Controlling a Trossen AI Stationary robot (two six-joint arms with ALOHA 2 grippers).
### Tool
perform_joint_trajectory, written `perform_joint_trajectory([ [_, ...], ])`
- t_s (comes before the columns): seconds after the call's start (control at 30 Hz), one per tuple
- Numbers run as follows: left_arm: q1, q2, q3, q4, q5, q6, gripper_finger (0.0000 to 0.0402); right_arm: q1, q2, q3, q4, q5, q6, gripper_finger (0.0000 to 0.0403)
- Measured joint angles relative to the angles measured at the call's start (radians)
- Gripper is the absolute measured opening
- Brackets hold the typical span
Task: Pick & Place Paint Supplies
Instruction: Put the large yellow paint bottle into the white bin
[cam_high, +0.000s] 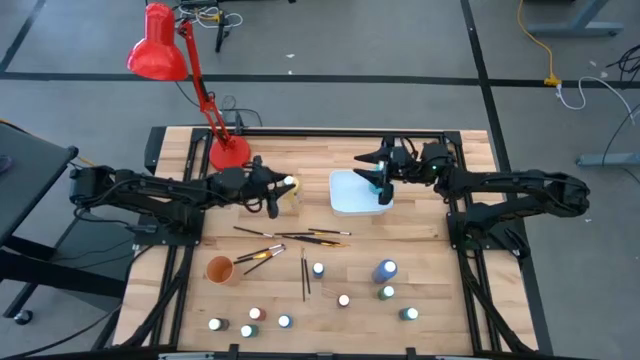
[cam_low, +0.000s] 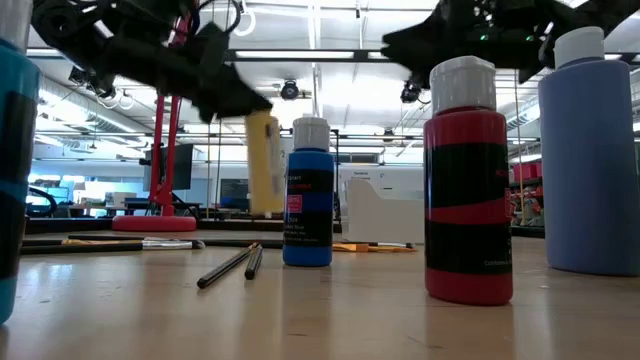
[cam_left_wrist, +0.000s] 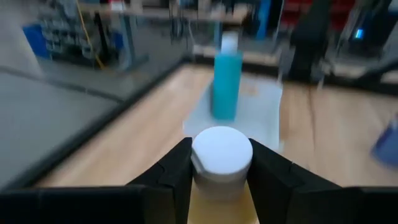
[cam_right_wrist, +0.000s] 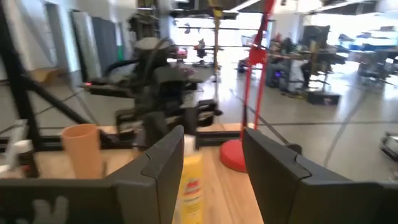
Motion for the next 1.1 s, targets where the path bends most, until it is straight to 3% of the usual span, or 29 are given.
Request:
perform_joint_trajectory([
  [0.13, 0.000, 0.000, 0.103, 0.016, 0.028, 0.072, 0.0129, 0.000, -0.117, 0.000, -0.135, 0.003, -0.032, 0.0169],
  [0.27, 0.003, 0.066, 0.239, -0.005, 0.091, 0.128, 0.0129, 0.000, -0.196, 0.000, -0.260, 0.088, -0.083, 0.0169],
  [0.5, 0.008, 0.357, 0.514, -0.058, 0.111, 0.170, 0.0129, 0.000, -0.217, 0.000, -0.322, 0.306, -0.089, 0.0169],
  [0.7, 0.045, 0.587, 0.723, -0.096, 0.127, 0.173, 0.0133, 0.000, -0.215, 0.000, -0.379, 0.362, -0.128, 0.0169],
  [0.93, 0.084, 0.777, 0.872, -0.095, 0.209, 0.143, 0.0131, 0.000, -0.215, 0.000, -0.417, 0.371, -0.213, 0.0169],
  [1.1, 0.103, 0.866, 0.890, -0.096, 0.225, 0.098, 0.0135, 0.000, -0.215, 0.000, -0.414, 0.475, -0.215, 0.0169],
])
